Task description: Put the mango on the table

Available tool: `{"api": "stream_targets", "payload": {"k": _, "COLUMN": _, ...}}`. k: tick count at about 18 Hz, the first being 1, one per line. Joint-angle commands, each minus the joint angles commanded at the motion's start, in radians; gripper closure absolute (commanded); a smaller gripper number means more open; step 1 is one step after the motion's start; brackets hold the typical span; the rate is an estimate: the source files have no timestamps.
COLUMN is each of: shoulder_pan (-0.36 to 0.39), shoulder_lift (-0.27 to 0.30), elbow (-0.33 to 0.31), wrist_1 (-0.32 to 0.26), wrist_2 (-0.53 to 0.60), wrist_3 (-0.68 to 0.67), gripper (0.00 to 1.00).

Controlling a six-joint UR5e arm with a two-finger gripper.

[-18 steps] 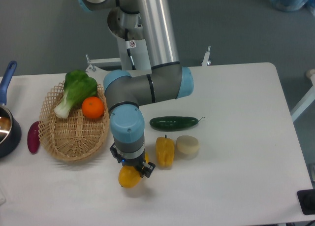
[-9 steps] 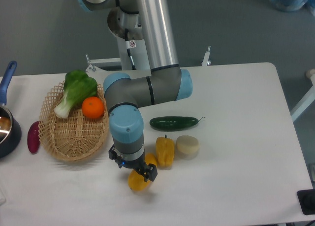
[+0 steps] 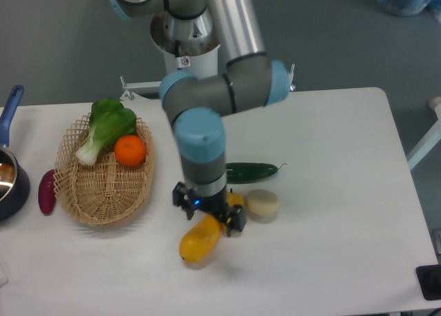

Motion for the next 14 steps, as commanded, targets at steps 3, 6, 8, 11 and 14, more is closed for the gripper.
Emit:
{"api": "stream_targets", "payload": {"k": 3, "shoulder_pan": 0.052, "shoulder_lift": 0.040, "elbow": -0.043, "wrist_1": -0.002, "wrist_2": 0.005, "wrist_3": 0.066, "gripper": 0.00}}
{"api": "stream_targets", "payload": {"k": 6, "shoulder_pan": 0.109, "shoulder_lift": 0.072, "elbow": -0.074, "wrist_1": -0.006, "wrist_2": 0.003, "wrist_3": 0.170, "gripper": 0.00}}
{"api": "stream_targets", "payload": {"k": 8, "shoulder_pan": 0.140, "shoulder_lift": 0.083, "elbow": -0.083, "wrist_1": -0.011, "wrist_2": 0.008, "wrist_3": 0.224, "gripper": 0.00}}
{"api": "stream_targets", "payload": {"k": 11, "shoulder_pan": 0.183, "shoulder_lift": 0.104, "elbow": -0.112, "wrist_1": -0.011, "wrist_2": 0.006, "wrist_3": 0.282, "gripper": 0.00}}
{"api": "stream_targets", "payload": {"k": 14, "shoulder_pan": 0.233, "shoulder_lift": 0.115, "elbow": -0.123, "wrist_1": -0.011, "wrist_2": 0.000, "wrist_3": 0.353, "gripper": 0.00}}
